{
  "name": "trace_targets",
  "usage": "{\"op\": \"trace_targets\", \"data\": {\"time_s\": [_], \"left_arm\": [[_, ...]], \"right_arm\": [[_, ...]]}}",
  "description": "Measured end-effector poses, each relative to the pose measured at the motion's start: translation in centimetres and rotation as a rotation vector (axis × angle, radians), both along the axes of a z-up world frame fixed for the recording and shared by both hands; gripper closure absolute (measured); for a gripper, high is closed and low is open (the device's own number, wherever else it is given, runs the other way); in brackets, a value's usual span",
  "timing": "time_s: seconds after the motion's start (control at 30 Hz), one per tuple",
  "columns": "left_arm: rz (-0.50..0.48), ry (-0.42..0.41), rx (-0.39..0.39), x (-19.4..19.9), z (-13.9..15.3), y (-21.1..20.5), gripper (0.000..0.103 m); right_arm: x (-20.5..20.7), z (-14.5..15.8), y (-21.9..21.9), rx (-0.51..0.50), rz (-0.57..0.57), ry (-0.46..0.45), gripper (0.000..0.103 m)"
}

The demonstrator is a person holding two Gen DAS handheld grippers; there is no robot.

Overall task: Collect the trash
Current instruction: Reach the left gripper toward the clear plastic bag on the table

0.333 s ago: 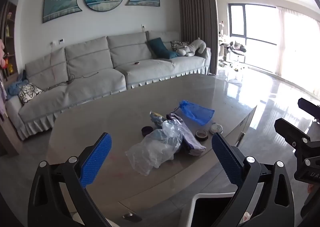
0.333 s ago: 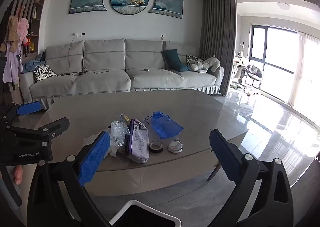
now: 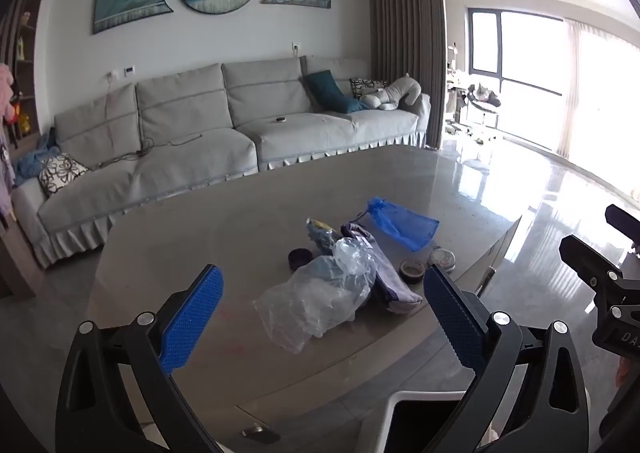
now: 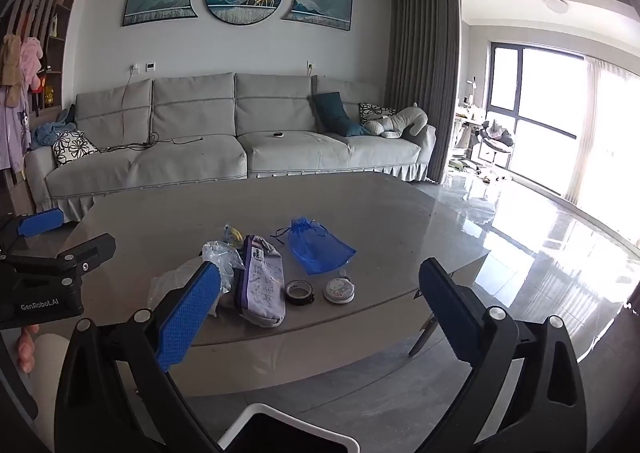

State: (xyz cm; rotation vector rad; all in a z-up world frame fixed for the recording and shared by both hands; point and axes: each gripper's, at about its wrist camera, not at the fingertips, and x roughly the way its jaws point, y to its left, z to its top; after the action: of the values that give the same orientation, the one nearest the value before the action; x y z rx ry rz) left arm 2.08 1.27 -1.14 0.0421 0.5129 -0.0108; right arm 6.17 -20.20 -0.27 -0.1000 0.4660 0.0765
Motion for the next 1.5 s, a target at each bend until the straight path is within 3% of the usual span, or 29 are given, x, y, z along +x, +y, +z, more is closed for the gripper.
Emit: {"op": "trace_targets", "data": {"time_s": [0.2,0.33,0.47,0.63,0.97,1.5], "left_arm": [[0.036,0.007,-0.024,1.9,-1.2,0.8,0.004],[0.062,0.025,-0.007,3.2,-1.7,1.7,0.004],[0.049,0.042,0.031,4.8,-2.9,1.2,0.004],[0.015,0.063,0.018,6.4,-3.8,0.2,0.004],[0.001,0.115,0.033,10.9,-6.7,-2.4,0.004],[0.042,0.230,0.038,18.2,-11.6,-2.9,0.005]], "right_arm": [[-0.2,-0.4,1.8,-0.159,-0.109,-0.119,0.004],[2.1,-0.6,-1.0,-0.006,-0.097,-0.022,0.004],[3.6,-1.9,0.5,-0.093,-0.095,-0.008,0.004],[5.1,-3.1,0.9,-0.114,-0.071,0.012,0.004],[8.7,-4.8,0.3,-0.123,-0.035,0.051,0.004],[13.5,-9.1,-0.5,-0.122,-0.010,0.116,0.004]]}}
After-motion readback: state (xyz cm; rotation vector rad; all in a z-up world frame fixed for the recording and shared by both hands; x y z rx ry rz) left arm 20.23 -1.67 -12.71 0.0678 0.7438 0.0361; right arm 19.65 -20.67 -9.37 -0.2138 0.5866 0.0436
